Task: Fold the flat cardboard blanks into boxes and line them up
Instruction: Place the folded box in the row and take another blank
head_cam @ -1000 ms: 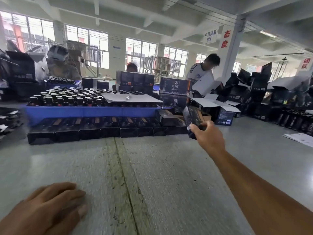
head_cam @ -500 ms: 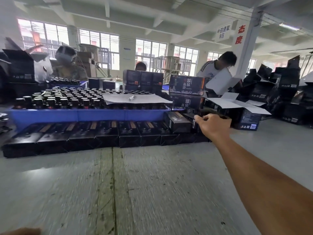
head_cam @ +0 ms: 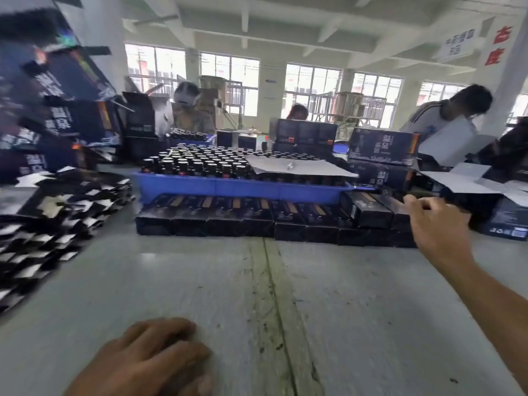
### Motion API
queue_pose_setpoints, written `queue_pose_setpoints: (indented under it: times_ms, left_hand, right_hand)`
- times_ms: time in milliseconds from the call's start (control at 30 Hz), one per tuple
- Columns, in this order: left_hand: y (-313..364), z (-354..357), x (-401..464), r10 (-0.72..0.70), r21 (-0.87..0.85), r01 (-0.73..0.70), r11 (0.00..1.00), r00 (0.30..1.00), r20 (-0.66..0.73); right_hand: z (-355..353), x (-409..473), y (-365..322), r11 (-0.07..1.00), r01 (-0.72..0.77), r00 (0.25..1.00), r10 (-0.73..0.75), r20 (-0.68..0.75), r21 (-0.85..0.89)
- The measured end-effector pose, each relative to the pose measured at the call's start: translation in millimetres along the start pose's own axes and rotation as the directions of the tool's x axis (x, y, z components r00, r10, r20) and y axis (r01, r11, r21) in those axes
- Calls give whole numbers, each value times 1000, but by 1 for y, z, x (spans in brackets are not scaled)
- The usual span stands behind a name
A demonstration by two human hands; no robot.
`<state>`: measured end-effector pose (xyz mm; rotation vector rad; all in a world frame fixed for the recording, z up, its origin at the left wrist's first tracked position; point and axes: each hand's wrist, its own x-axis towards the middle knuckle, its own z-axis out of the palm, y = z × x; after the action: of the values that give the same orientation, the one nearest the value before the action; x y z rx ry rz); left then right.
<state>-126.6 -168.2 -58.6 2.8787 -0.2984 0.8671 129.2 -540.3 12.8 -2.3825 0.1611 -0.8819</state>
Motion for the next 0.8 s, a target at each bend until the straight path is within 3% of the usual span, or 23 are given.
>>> queue_pose_setpoints:
  times_ms: [67,100,167,200,333,467,667,800]
  left_hand:
    - [9,-14,1,62,-72,-61,996,998,11]
    - [10,-12,-3,64,-92,-56,994,994,85]
    - [9,-17,-10,-54,-130,95,987,956,287]
    - [6,-19,-13,-82,-153,137,979,944,320]
    - [3,-19,-18,-71,-237,145,961,954,292]
    - [-26,-33,-17,-287,24,289,957,934,212]
    - [-99,-72,-23,-697,231,674,702,717,27]
    - [-120,-78,-32,-812,262,779,570,584,30]
  right_hand:
    - [-4,-26,-11,996,80,997,-80,-7,41]
    - [-3,-40,-15,994,98,994,-101,49,48]
    - [18,-74,-22,990,124,960,-138,243,72]
    - [36,-89,-20,987,136,925,-158,344,87]
    - [78,-158,-36,963,223,764,-271,585,154]
    - [79,-190,-61,935,347,704,-311,639,73]
    - [30,-223,-130,935,356,666,-252,702,-2]
    - [26,-228,-136,948,318,653,-201,731,-24]
